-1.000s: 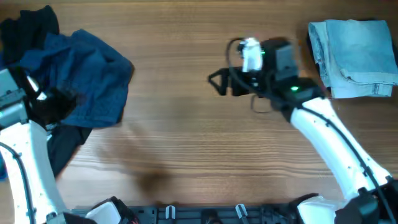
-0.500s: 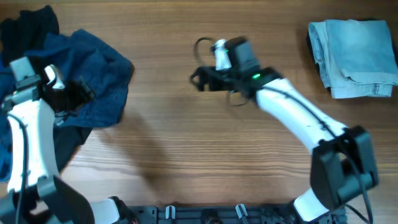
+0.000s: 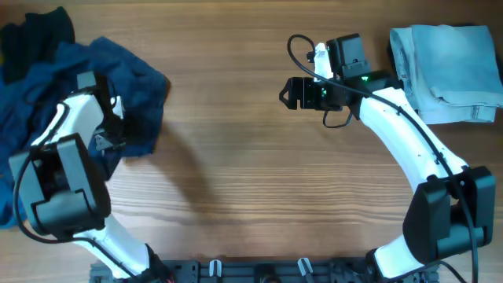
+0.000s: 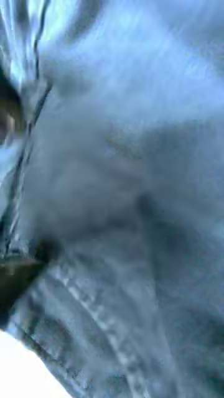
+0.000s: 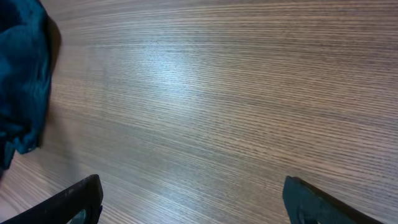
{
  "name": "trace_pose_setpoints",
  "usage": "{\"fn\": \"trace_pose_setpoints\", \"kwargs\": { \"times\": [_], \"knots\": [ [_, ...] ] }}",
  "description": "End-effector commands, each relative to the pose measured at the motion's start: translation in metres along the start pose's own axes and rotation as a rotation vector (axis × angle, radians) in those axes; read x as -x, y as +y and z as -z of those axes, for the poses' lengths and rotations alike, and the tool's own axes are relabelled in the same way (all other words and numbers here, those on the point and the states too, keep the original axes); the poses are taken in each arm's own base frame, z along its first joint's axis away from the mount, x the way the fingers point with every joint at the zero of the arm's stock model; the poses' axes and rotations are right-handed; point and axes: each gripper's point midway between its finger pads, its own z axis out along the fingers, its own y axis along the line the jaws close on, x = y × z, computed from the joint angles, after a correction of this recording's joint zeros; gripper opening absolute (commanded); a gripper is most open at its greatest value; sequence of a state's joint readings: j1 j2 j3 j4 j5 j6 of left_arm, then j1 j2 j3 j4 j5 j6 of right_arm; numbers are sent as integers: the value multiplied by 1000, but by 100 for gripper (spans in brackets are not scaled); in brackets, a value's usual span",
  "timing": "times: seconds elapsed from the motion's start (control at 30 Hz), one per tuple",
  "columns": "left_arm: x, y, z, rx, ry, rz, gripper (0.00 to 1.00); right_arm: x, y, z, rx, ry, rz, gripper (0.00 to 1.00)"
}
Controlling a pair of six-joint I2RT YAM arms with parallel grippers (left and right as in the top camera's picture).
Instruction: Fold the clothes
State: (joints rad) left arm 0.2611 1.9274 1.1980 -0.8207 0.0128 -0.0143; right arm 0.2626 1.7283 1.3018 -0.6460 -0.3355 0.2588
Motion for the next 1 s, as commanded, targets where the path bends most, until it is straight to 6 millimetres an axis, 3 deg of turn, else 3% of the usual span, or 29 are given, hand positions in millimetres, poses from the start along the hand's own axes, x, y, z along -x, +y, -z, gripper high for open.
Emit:
{"fn": "trace_pose_setpoints", "kwargs": {
  "times": [0.0, 0.13, 0.2, 0.33, 0.37, 0.4, 0.5, 0.53, 0.6, 0.7, 0.8, 0.9, 0.93, 0.97],
  "knots": [
    [0, -28, -20, -68, 24, 17, 4, 17, 3, 11, 7, -63, 32, 91],
    [8, -39, -2, -100, 8, 92, 4, 39, -15, 27, -9, -124, -4, 89],
    [16, -46, 22, -107, -24, 76, 4, 50, -22, 35, -13, -153, -16, 90],
    [29, -57, 76, -127, -116, 49, 4, 49, -26, 37, -18, -151, -23, 90],
    [30, -58, 82, -131, -132, 45, 4, 49, -26, 37, -18, -151, -24, 90],
    [30, -58, 85, -133, -140, 44, 4, 49, -26, 37, -18, -151, -24, 90],
    [31, -58, 85, -133, -145, 44, 20, 49, -25, 37, -15, -150, -24, 90],
    [31, -58, 86, -133, -146, 43, 18, 49, -25, 37, -15, -150, -24, 90],
    [32, -59, 86, -134, -149, 43, 4, 49, -25, 37, -15, -150, -26, 90],
    [36, -61, 87, -146, -163, 40, 4, 49, -25, 37, -15, -150, -28, 90],
    [39, -99, 99, -332, -171, 0, 4, 59, -24, 48, -17, -186, -21, 89],
    [40, -139, 119, -387, -201, -94, 4, 85, -26, 83, -23, -268, -24, 89],
    [40, -172, 139, -415, -235, -151, 4, 97, -31, 106, -37, -299, -42, 89],
    [39, -192, 152, -436, -259, -180, 4, 102, -36, 118, -47, -311, -57, 89]
  ]
}}
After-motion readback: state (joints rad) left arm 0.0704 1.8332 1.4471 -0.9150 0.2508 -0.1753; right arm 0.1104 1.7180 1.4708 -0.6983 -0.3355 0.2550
